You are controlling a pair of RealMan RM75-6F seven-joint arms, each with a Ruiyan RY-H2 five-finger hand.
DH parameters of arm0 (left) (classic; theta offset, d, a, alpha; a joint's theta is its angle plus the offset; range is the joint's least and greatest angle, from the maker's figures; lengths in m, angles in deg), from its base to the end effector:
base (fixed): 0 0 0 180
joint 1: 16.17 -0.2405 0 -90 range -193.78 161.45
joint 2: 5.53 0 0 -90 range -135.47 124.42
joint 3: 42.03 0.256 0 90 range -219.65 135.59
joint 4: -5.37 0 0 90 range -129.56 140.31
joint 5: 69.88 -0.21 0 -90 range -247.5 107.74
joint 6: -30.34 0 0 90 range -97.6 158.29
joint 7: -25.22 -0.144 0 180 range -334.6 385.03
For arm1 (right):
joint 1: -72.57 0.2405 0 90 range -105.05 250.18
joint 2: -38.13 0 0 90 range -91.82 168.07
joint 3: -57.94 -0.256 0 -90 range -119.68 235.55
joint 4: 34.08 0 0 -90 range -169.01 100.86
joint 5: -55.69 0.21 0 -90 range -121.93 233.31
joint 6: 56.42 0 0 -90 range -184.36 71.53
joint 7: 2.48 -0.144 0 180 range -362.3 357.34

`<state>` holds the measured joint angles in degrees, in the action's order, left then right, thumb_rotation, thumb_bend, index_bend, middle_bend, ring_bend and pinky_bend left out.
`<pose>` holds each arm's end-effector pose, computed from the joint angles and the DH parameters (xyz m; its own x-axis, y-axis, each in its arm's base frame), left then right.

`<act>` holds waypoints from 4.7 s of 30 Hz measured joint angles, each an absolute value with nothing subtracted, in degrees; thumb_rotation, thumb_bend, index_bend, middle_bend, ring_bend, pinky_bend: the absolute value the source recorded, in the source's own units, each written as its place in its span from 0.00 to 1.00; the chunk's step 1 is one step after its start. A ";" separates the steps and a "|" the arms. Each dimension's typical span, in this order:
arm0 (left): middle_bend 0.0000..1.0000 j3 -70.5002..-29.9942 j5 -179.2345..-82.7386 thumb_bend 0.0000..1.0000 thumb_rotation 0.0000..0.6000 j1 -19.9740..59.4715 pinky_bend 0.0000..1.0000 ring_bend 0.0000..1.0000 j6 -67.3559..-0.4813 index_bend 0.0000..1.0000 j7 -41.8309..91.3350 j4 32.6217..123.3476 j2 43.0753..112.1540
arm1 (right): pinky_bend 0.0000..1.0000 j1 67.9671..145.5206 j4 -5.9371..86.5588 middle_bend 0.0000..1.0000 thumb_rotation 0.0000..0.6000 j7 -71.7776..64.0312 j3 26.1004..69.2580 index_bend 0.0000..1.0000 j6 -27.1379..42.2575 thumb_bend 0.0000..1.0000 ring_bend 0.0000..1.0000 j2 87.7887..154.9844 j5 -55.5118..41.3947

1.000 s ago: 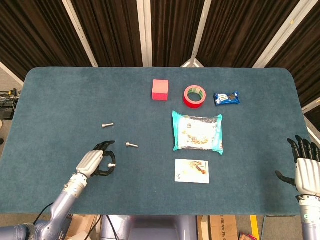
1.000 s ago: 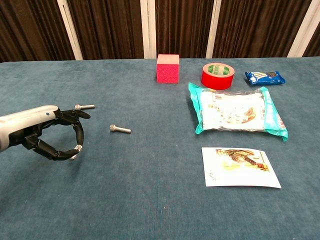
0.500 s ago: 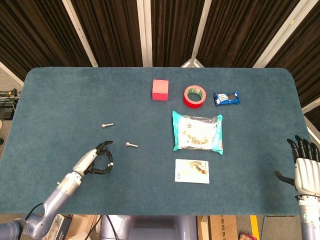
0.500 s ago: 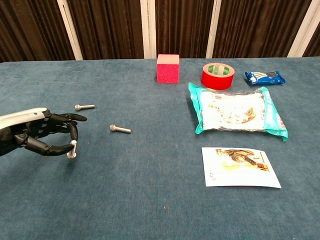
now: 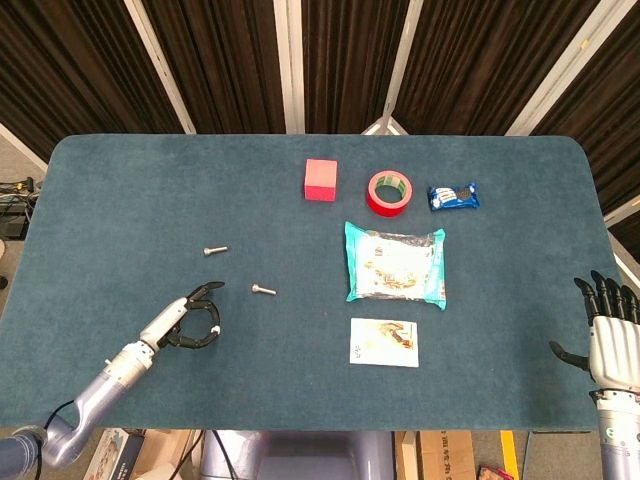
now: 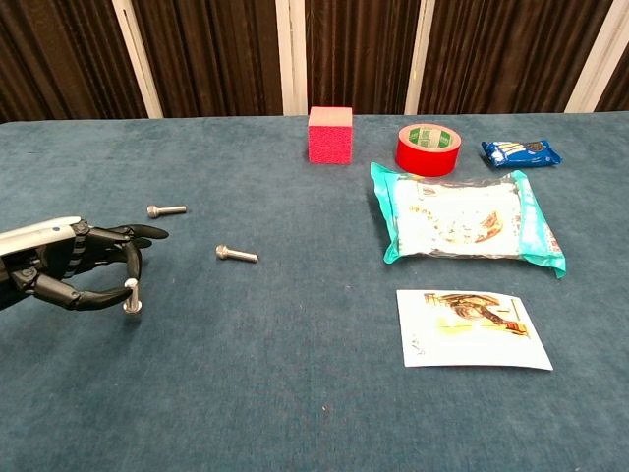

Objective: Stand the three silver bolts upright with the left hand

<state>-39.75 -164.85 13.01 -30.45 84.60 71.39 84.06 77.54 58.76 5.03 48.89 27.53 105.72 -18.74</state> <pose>-0.2600 0.2766 -0.0222 -0.3330 0.5887 0.7366 0.8945 -0.0500 0.4443 -0.3228 -0.2006 0.1615 0.4224 0.0584 0.9045 -0.8948 0.1858 0.4059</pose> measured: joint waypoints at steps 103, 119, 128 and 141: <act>0.02 -45.25 -152.52 0.41 1.00 25.32 0.00 0.00 -28.28 0.48 33.15 89.71 71.93 | 0.00 77.65 58.72 0.06 1.00 6.93 48.91 0.18 27.13 0.02 0.00 106.89 -18.03; 0.02 -54.33 -114.95 0.40 1.00 39.12 0.00 0.00 -24.34 0.45 -18.43 90.26 85.58 | 0.00 78.37 57.95 0.06 1.00 8.02 49.13 0.18 25.33 0.02 0.00 107.72 -16.83; 0.02 -54.62 -109.48 0.37 1.00 41.73 0.00 0.00 -24.42 0.48 -20.91 90.26 89.68 | 0.00 78.40 58.00 0.06 1.00 7.72 49.03 0.18 25.36 0.02 0.00 107.61 -16.79; 0.02 -53.10 -106.85 0.40 1.00 41.81 0.00 0.00 -25.27 0.50 -20.93 87.76 91.94 | 0.00 78.15 58.40 0.06 1.00 6.66 48.75 0.18 25.59 0.02 0.00 107.09 -16.53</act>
